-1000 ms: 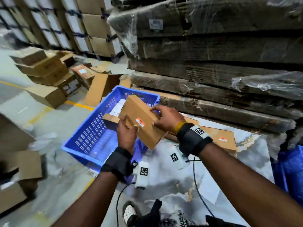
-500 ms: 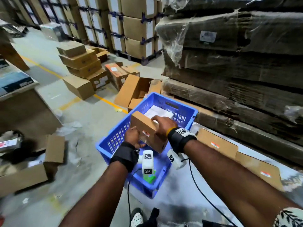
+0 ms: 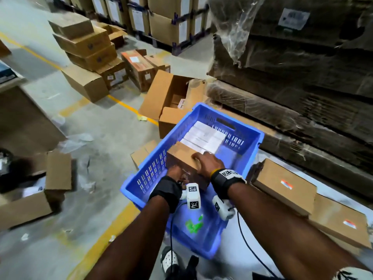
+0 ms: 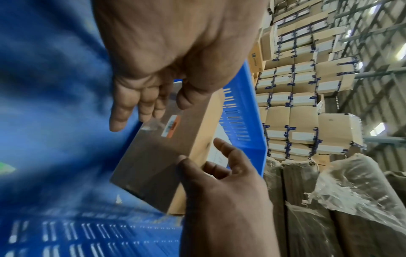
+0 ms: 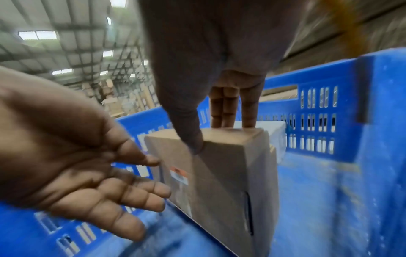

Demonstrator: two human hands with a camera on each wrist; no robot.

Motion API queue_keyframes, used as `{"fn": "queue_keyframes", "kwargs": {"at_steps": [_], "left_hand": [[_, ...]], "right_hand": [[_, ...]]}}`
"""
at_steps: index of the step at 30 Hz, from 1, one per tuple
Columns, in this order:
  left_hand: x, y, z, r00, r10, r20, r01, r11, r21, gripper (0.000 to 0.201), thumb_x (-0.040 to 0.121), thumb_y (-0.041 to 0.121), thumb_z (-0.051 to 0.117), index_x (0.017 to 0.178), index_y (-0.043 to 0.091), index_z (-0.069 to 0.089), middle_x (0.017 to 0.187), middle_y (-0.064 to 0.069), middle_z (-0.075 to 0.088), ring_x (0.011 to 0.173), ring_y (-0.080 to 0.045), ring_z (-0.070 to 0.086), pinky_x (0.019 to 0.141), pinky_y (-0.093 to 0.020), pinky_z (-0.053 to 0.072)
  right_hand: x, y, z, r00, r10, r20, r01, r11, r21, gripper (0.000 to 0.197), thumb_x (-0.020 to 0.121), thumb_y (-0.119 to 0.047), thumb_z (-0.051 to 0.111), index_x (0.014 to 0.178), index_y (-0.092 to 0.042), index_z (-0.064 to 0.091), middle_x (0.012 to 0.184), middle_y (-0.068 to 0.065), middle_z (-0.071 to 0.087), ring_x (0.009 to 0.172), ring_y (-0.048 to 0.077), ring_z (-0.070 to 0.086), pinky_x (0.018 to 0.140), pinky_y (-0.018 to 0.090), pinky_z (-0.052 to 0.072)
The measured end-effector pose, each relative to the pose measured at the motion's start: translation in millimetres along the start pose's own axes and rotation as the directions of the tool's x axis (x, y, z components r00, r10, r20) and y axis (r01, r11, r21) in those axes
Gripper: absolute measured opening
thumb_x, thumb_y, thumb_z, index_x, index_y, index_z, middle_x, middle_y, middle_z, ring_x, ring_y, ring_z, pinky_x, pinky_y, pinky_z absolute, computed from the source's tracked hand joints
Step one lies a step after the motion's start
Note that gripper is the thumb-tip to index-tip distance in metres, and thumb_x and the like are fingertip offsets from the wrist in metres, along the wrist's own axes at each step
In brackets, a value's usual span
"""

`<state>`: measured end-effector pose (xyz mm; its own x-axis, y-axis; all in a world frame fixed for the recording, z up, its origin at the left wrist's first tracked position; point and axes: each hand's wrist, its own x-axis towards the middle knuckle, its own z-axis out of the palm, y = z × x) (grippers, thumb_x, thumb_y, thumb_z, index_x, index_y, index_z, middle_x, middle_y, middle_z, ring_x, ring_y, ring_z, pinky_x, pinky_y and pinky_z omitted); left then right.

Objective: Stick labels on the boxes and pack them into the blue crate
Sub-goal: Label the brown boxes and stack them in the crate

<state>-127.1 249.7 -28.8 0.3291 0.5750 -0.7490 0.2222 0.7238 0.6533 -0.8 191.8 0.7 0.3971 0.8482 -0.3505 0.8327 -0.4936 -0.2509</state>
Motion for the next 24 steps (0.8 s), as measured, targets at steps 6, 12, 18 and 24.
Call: {"fn": "queue_keyframes", "kwargs": {"at_steps": [6, 12, 18, 24], "left_hand": [[22.6, 2.4, -0.4, 1.000, 0.015, 0.005, -0.015, 1.000, 0.016, 0.031, 0.091, -0.003, 0.041, 0.065, 0.005, 0.057, 0.052, -0.011, 0.056, 0.048, -0.021, 0.054, 0.071, -0.038, 0.048], [31.3, 5.1, -0.2, 0.999, -0.044, 0.006, 0.044, 0.999, 0.010, 0.029, 0.093, -0.005, 0.028, 0.081, 0.003, 0.053, 0.079, -0.016, 0.054, 0.069, -0.027, 0.058, 0.088, -0.041, 0.045], [28.9, 4.0, -1.9, 0.997, -0.068, 0.032, 0.069, 0.998, -0.013, 0.029, 0.095, -0.002, 0.030, 0.075, 0.004, 0.051, 0.066, -0.011, 0.048, 0.066, -0.026, 0.056, 0.067, -0.034, 0.046], [21.2, 4.0, 1.6, 0.993, -0.097, 0.064, 0.098, 0.995, -0.012, 0.026, 0.096, 0.004, 0.034, 0.075, 0.008, 0.048, 0.069, -0.009, 0.044, 0.071, -0.026, 0.057, 0.069, -0.039, 0.044]], "right_hand": [[13.6, -6.2, 12.5, 0.999, 0.020, 0.032, -0.019, 0.999, -0.034, 0.062, 0.081, -0.035, 0.063, 0.139, -0.032, 0.040, 0.126, 0.013, 0.044, 0.119, 0.037, 0.048, 0.095, 0.049, 0.046], [19.3, -9.0, 13.6, 0.999, 0.019, 0.027, -0.014, 0.989, -0.149, 0.062, 0.082, -0.023, 0.066, 0.137, -0.029, 0.038, 0.124, 0.013, 0.044, 0.115, 0.036, 0.049, 0.084, 0.045, 0.046], [21.2, -5.6, 10.4, 0.999, 0.018, 0.051, -0.010, 0.990, -0.143, 0.069, 0.079, -0.030, 0.073, 0.138, -0.032, 0.037, 0.128, 0.011, 0.042, 0.116, 0.035, 0.050, 0.087, 0.046, 0.047], [18.8, -0.9, 6.2, 0.998, 0.038, 0.056, -0.031, 0.991, -0.131, 0.078, 0.075, -0.032, 0.078, 0.141, -0.033, 0.036, 0.131, 0.011, 0.042, 0.118, 0.035, 0.051, 0.088, 0.043, 0.047]]}}
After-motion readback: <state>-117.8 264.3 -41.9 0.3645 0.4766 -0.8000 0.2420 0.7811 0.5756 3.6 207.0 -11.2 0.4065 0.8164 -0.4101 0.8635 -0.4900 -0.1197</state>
